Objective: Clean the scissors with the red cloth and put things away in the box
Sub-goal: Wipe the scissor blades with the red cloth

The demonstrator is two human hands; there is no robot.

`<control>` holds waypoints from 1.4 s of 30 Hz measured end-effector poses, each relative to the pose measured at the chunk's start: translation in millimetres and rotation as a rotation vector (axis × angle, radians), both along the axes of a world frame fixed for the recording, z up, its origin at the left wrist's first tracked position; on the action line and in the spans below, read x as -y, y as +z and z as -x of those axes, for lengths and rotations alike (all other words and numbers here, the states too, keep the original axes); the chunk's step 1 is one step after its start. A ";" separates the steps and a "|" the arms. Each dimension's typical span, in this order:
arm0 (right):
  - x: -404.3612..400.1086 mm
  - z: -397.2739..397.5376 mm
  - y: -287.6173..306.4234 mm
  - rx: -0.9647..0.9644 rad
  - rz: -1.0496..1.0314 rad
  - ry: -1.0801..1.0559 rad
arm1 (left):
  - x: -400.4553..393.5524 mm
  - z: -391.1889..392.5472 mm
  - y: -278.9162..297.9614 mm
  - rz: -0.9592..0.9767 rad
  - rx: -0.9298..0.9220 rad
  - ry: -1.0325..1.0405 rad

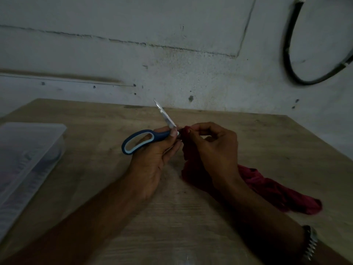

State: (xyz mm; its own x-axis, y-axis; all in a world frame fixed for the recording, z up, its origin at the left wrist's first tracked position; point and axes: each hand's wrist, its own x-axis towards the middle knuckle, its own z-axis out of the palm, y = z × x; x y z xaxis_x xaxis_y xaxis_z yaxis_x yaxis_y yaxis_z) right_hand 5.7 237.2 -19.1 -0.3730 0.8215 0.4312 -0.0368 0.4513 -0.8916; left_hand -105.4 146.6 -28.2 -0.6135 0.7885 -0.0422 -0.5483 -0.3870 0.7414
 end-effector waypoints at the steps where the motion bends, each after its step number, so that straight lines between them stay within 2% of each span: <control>1: -3.1 0.5 0.4 -0.002 0.039 0.006 | -1.1 1.3 -1.3 0.007 0.002 -0.002; 3: -12.4 2.4 -1.4 -0.008 0.111 0.007 | -2.9 3.9 -3.5 0.027 0.012 0.002; 7: -30.8 4.0 -5.9 0.005 0.122 -0.030 | -4.8 8.3 -7.6 0.046 0.001 0.028; 11: -18.1 7.5 -9.1 0.062 0.037 0.078 | -5.9 7.2 -10.9 0.041 -0.058 0.026; 14: -16.4 9.3 -9.3 0.053 0.086 0.130 | -8.2 8.3 -13.6 0.064 -0.097 0.049; 16: -23.9 6.5 -7.3 0.036 0.115 0.086 | -9.4 8.8 -13.3 0.080 -0.107 0.035; 20: -30.6 5.5 -7.1 0.079 0.029 -0.029 | -9.0 8.5 -12.2 0.095 -0.096 0.009; 27: -17.8 11.1 -8.2 0.150 -0.076 0.067 | -6.6 8.5 -14.3 0.054 -0.043 0.016; 33: -34.3 7.6 -6.5 0.107 -0.085 -0.094 | -7.3 2.7 -9.8 0.075 -0.111 0.021; 38: -10.0 10.0 -7.0 0.116 -0.090 0.130 | -5.9 3.8 -11.5 0.072 -0.070 0.022; 42: -25.7 6.1 -4.4 0.126 -0.149 0.103 | -3.0 4.9 -9.5 0.043 -0.008 0.014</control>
